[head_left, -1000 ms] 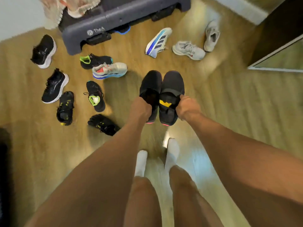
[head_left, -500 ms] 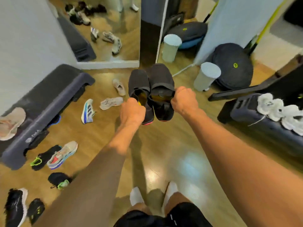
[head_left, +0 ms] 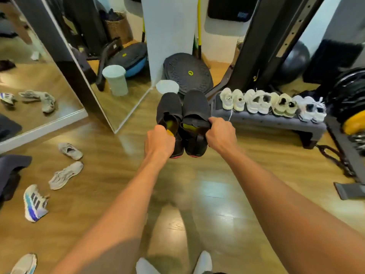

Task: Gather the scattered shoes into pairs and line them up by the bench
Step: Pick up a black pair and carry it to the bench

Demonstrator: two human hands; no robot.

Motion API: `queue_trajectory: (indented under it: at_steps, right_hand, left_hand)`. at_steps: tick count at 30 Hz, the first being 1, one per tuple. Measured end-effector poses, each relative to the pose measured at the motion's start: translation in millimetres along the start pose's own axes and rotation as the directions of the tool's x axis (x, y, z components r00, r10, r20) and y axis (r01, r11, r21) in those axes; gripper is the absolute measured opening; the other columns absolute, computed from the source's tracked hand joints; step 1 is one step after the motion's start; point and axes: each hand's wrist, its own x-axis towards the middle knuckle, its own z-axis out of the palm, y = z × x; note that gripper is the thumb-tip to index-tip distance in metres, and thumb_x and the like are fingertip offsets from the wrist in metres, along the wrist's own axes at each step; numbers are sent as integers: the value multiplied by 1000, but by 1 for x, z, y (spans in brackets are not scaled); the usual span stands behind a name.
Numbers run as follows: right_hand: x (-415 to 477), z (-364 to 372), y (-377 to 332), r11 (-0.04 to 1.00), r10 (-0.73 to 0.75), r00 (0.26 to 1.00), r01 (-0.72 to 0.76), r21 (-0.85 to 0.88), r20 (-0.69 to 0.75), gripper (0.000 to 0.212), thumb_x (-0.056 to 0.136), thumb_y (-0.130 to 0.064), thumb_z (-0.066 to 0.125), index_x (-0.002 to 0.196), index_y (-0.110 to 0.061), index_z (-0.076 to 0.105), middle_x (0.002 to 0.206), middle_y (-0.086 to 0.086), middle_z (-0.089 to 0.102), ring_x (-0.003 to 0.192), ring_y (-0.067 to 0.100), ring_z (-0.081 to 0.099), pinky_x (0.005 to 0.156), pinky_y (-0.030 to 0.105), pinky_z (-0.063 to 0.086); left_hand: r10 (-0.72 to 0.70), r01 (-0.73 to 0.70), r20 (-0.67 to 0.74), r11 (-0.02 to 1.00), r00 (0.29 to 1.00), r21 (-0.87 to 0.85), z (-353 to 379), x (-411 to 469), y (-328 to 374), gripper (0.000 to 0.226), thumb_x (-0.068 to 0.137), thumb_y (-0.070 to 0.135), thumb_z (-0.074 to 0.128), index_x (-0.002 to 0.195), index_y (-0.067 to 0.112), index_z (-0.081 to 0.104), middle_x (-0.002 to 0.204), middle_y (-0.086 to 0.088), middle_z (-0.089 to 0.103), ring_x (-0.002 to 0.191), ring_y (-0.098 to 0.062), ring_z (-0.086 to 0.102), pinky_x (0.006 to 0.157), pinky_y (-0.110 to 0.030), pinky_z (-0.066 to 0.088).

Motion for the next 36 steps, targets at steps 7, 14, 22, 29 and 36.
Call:
queue_trajectory:
  at_steps: [7, 14, 22, 29, 36]
  right_hand:
    - [15, -45, 134, 989, 148, 989, -148, 22, -9, 21, 80, 0, 49, 95, -11, 59, 93, 14, 67, 93, 37, 59, 66, 33, 40]
    - [52, -52, 224, 956, 285, 956, -289, 56, 66, 22, 81, 1, 51, 99, -9, 60, 91, 12, 66, 85, 32, 60, 69, 38, 53]
    - [158, -24, 307, 928, 353, 922, -367, 64, 158, 25, 84, -2, 54, 107, -11, 59, 95, 11, 63, 85, 29, 59, 76, 41, 55]
    - [256, 13, 367, 920, 373, 877, -391, -2, 304, 33, 85, -5, 51, 117, -12, 54, 108, 14, 64, 98, 35, 59, 80, 39, 50]
    - [358, 92, 443, 905, 398, 825, -426, -23, 401, 28, 88, -7, 53, 115, -9, 52, 104, 15, 64, 88, 31, 57, 70, 32, 43]
  left_hand:
    - [81, -86, 111, 996, 990, 35, 99, -22, 94, 22, 84, 7, 42, 94, 3, 62, 93, -19, 64, 86, -41, 61, 69, -43, 53]
    - [128, -147, 199, 986, 972, 83, 185, -5, 148, 18, 83, 3, 43, 86, 2, 61, 85, -19, 63, 79, -40, 59, 61, -39, 50]
    - [99, -147, 259, 974, 961, 173, 298, 82, 197, 11, 86, 4, 45, 81, 5, 55, 79, -13, 55, 74, -34, 51, 60, -35, 38]
    - [-27, -60, 337, 968, 941, 244, 386, 156, 221, 11, 85, 1, 45, 77, 7, 50, 81, -14, 56, 74, -35, 49, 58, -35, 37]
    - [-130, 21, 358, 956, 925, 293, 499, 241, 219, 12, 88, 0, 46, 90, 7, 56, 96, -20, 63, 90, -37, 56, 64, -35, 37]
